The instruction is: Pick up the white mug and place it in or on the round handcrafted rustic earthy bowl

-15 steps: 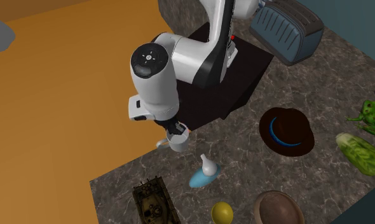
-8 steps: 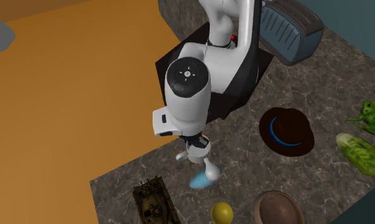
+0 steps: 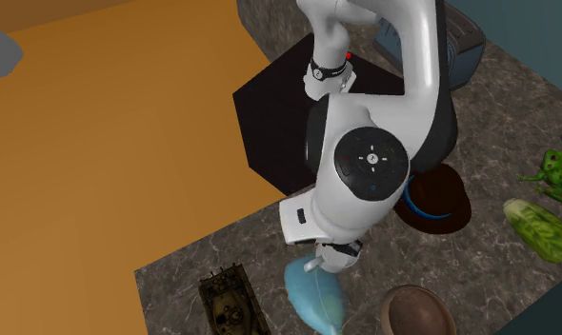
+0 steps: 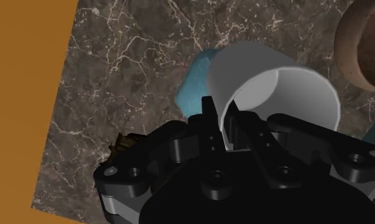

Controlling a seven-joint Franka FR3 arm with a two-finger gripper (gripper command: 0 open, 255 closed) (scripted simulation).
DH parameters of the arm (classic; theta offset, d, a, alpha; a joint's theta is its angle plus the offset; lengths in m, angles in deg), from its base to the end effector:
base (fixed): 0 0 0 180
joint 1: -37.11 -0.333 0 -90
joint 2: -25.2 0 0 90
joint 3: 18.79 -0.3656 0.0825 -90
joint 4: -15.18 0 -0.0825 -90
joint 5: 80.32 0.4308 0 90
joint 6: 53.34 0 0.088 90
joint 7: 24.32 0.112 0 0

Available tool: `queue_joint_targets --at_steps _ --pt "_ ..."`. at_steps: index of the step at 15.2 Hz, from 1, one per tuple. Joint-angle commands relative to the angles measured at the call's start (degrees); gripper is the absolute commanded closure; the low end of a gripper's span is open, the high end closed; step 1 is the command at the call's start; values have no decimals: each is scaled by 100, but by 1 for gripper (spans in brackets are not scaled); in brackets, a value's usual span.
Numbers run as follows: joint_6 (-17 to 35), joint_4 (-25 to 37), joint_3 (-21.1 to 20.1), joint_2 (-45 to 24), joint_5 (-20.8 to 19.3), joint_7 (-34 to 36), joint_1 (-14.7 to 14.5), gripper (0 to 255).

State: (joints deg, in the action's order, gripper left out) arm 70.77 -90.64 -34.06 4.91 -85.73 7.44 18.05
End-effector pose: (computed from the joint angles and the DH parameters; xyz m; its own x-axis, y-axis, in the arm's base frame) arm 0.5748 0.3723 0.3527 0.9962 0.0838 -0.0250 0.0838 -0.9965 -0.0015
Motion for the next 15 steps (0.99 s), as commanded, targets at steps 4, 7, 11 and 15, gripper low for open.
queue_joint_targets --at_steps 4,7,11,15 --pt "-408 977 -101 -600 -182 604 -500 255" --pt "-693 1659 -134 -1010 -289 914 -816 255" --pt "-1165 2770 -147 -1661 -428 1274 -1271 255" --pt "-1816 4280 -121 -2515 -561 1550 -1792 255"
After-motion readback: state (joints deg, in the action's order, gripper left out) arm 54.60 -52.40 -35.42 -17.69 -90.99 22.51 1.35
